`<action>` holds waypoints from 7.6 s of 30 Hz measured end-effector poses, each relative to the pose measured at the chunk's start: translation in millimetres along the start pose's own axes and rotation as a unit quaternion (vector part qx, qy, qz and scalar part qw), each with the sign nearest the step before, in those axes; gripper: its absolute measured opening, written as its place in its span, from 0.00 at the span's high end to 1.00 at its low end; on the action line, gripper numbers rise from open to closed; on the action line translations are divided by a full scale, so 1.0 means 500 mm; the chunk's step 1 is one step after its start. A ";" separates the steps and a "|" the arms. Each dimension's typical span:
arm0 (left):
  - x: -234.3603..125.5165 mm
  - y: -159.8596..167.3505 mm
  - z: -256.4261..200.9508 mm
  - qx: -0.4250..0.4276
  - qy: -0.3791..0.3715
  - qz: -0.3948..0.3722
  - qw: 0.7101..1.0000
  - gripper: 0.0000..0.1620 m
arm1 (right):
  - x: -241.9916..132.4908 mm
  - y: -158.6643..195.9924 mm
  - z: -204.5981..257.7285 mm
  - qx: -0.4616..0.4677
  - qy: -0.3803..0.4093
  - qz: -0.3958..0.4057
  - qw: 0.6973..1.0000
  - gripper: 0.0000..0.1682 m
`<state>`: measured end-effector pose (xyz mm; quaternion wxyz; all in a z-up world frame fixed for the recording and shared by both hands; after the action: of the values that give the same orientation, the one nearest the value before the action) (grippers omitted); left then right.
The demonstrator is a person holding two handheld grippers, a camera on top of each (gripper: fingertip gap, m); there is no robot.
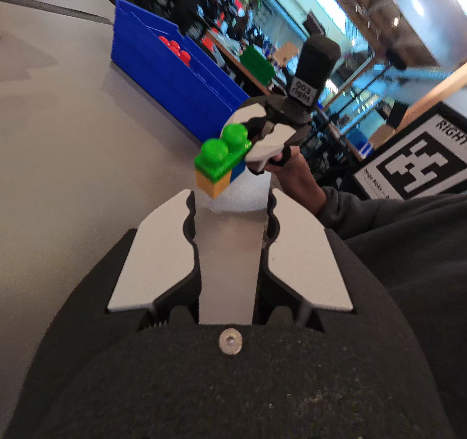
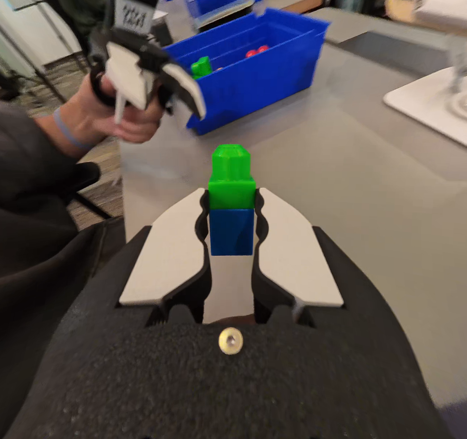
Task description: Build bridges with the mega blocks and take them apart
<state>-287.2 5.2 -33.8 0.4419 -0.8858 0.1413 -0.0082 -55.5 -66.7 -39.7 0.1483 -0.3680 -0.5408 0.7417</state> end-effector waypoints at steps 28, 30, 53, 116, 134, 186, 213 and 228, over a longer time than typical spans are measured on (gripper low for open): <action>0.035 0.121 -0.073 0.085 -0.031 0.010 0.996 0.69 | -0.149 0.020 -0.561 0.113 0.517 0.040 0.848 0.80; 0.039 0.124 -0.074 0.089 -0.031 0.015 0.995 0.69 | -0.149 0.034 -0.560 0.132 0.509 0.036 0.850 0.80; 0.064 0.143 -0.083 0.099 -0.020 0.040 0.994 0.70 | -0.147 0.107 -0.547 0.208 0.467 0.153 0.846 0.79; -0.254 0.009 0.280 0.141 -0.212 0.548 0.797 0.74 | -0.012 0.111 0.097 0.095 0.110 -0.093 0.985 0.80; -0.132 -0.181 0.035 0.287 -0.189 0.419 0.841 0.74 | -0.042 0.096 0.106 0.057 0.133 -0.091 0.985 0.81; -0.371 -0.128 0.338 0.145 -0.448 0.493 0.731 0.53 | 0.006 0.117 0.108 0.003 0.132 -0.027 0.991 0.81; -0.209 -0.182 0.086 0.321 -0.411 0.398 0.755 0.62 | 0.001 0.123 0.122 -0.044 0.152 -0.013 0.987 0.83; 0.078 -0.017 0.158 0.477 -0.430 0.469 0.606 0.62 | -0.012 0.116 0.128 -0.056 0.162 -0.024 0.985 0.84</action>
<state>-236.7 61.5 -79.3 0.7553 -0.2633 0.3074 0.5155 -86.3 -136.2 -81.3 0.2306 -0.4778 -0.5586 0.6376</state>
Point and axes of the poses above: each gripper's, where its closed fingertips meet, x out along the fingers, y out of its underside, z = x × y across the jaws, the point moved 8 cm from there along -x, back along the fingers, and after that the axes turned 6 degrees about y, right-handed, at the moved point
